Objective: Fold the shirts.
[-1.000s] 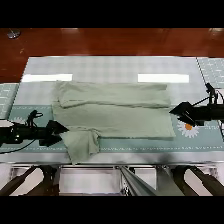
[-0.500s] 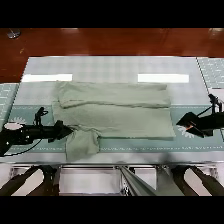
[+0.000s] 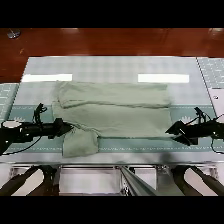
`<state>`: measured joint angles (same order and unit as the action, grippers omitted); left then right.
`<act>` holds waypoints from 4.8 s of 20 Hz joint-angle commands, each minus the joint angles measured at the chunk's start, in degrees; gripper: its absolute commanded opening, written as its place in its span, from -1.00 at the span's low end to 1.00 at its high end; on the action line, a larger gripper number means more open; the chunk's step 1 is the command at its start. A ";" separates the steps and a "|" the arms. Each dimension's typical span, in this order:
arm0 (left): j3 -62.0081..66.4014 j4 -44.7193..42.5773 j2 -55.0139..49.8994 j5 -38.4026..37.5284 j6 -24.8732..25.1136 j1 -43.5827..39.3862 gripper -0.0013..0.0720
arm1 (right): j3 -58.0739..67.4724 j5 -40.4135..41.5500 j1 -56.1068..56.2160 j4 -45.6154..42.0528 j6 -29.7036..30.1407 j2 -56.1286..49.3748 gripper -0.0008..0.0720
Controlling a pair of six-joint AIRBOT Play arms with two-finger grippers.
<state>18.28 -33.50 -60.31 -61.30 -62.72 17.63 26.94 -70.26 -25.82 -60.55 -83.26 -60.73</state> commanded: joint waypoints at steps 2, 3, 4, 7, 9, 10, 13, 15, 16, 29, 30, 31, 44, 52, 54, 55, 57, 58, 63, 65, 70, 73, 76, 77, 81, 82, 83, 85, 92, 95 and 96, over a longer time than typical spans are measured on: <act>0.07 1.88 0.04 -0.15 0.26 -0.04 -0.90 | -0.42 6.99 -0.02 7.93 4.33 -5.68 0.71; 0.20 4.09 0.04 -0.87 2.03 -0.04 -0.90 | -0.04 7.32 -0.02 9.38 4.66 -6.36 0.67; 0.59 5.27 0.04 -1.11 2.73 -0.04 -0.90 | 0.66 7.08 -0.02 11.56 6.64 -6.86 0.12; 4.15 4.98 0.02 -1.38 2.64 -0.02 -0.91 | 4.28 5.14 -0.02 13.31 9.97 -6.91 -0.88; 8.07 4.72 0.02 -2.89 2.60 0.11 -0.91 | 8.68 2.14 -0.02 11.93 9.94 -6.91 -0.88; 10.47 4.11 0.02 -3.50 2.38 0.39 -0.91 | 11.13 1.16 -0.02 11.87 9.68 -6.91 -0.88; 17.00 1.49 -0.20 -3.06 -1.01 0.92 -0.91 | 17.94 0.35 0.00 12.50 8.55 -6.97 -0.88; 19.85 1.86 -0.92 -0.90 -2.49 -0.35 -0.91 | 21.38 -0.24 0.00 12.94 8.96 -7.48 -0.88; 21.03 1.62 -2.03 1.07 -2.54 -1.62 -0.91 | 22.67 -0.24 0.00 13.27 9.09 -8.13 -0.88; 53.16 -0.48 -34.71 0.81 -14.51 -6.69 -0.91 | 44.61 5.92 9.60 13.68 4.37 -30.67 -0.88; 55.43 -2.16 -36.09 0.81 -16.39 -6.64 -0.91 | 46.38 5.86 9.57 13.75 3.76 -32.13 -0.88; 57.64 -5.09 -37.33 0.81 -18.43 -6.64 -0.91 | 48.02 5.90 9.55 13.68 2.89 -33.46 -0.88; 73.61 -32.65 -37.51 -19.87 -27.61 -0.66 0.96 | 55.78 -3.67 2.25 8.28 1.62 -36.72 0.71; 40.13 -30.86 -7.13 12.74 -26.69 -9.14 0.96 | 45.09 -1.36 3.52 9.20 3.34 -38.51 0.71; 35.56 -30.73 -4.00 12.74 -26.51 -15.19 0.96 | 45.16 -0.13 6.14 11.19 3.48 -39.87 0.71; 34.99 -30.75 -3.98 11.74 -26.49 -18.14 0.96 | 45.16 0.66 7.45 12.11 3.65 -40.26 0.71; 35.06 -30.75 -5.33 11.26 -26.23 -24.17 0.95 | 45.81 1.57 10.21 12.63 3.56 -41.20 0.70; 35.19 -30.73 -6.27 12.26 -25.38 -26.91 0.95 | 46.62 1.44 11.43 12.57 3.37 -41.66 0.61; 39.60 -25.35 -12.28 13.75 -22.25 -33.62 -0.91 | 50.12 -2.95 12.57 9.40 3.85 -36.68 -0.88; 42.93 -23.19 -14.80 13.84 -19.80 -35.76 -0.91 | 48.35 -4.92 12.37 3.08 3.58 -29.31 -0.88; 52.85 -23.67 -23.87 15.21 -19.89 -44.15 -0.91 | 30.97 -2.32 12.31 -1.55 2.67 -0.52 -0.88; 61.42 -23.89 -33.24 10.40 -22.62 -48.72 -0.91 | 22.93 -1.57 12.31 -1.22 -2.69 14.36 -0.88; 68.50 -23.85 -40.61 8.59 -25.31 -54.93 -0.91 | 21.86 -2.38 12.33 0.92 -6.05 22.97 -0.88; 70.18 -23.82 -42.62 8.68 -26.91 -57.18 -0.91 | 21.86 -2.34 12.33 2.32 -6.29 24.59 -0.88; 73.57 -16.61 -48.39 9.35 -27.56 -63.71 -0.91 | 21.92 -1.46 12.48 6.91 -5.44 26.08 -0.88; 74.16 -14.21 -49.59 9.68 -27.52 -65.07 -0.91 | 21.92 -1.11 12.48 7.26 -5.42 26.08 -0.88; 74.86 -12.22 -50.88 9.44 -26.97 -66.51 -0.91 | 21.92 -0.96 12.48 7.56 -5.44 26.08 -0.88; 75.43 -8.15 -52.30 7.67 -23.41 -67.98 -0.91 | 21.92 -0.85 12.48 7.67 -5.46 26.08 -0.88; 76.96 -8.07 -41.94 -2.99 -20.46 -48.52 -0.91 | 22.05 -0.98 12.50 16.94 -1.01 21.94 -0.88; 76.94 -13.09 -32.04 -4.11 -20.48 -35.30 -0.91 | 23.71 4.28 19.17 20.17 0.37 16.26 -0.88; 76.78 -14.62 -29.00 -4.85 -20.92 -30.84 -0.91 | 25.46 6.49 23.47 20.26 0.28 13.33 -0.88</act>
<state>95.09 -43.92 -97.21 -63.66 -83.55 -24.67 50.30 -68.58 -8.71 -43.90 -84.42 -42.24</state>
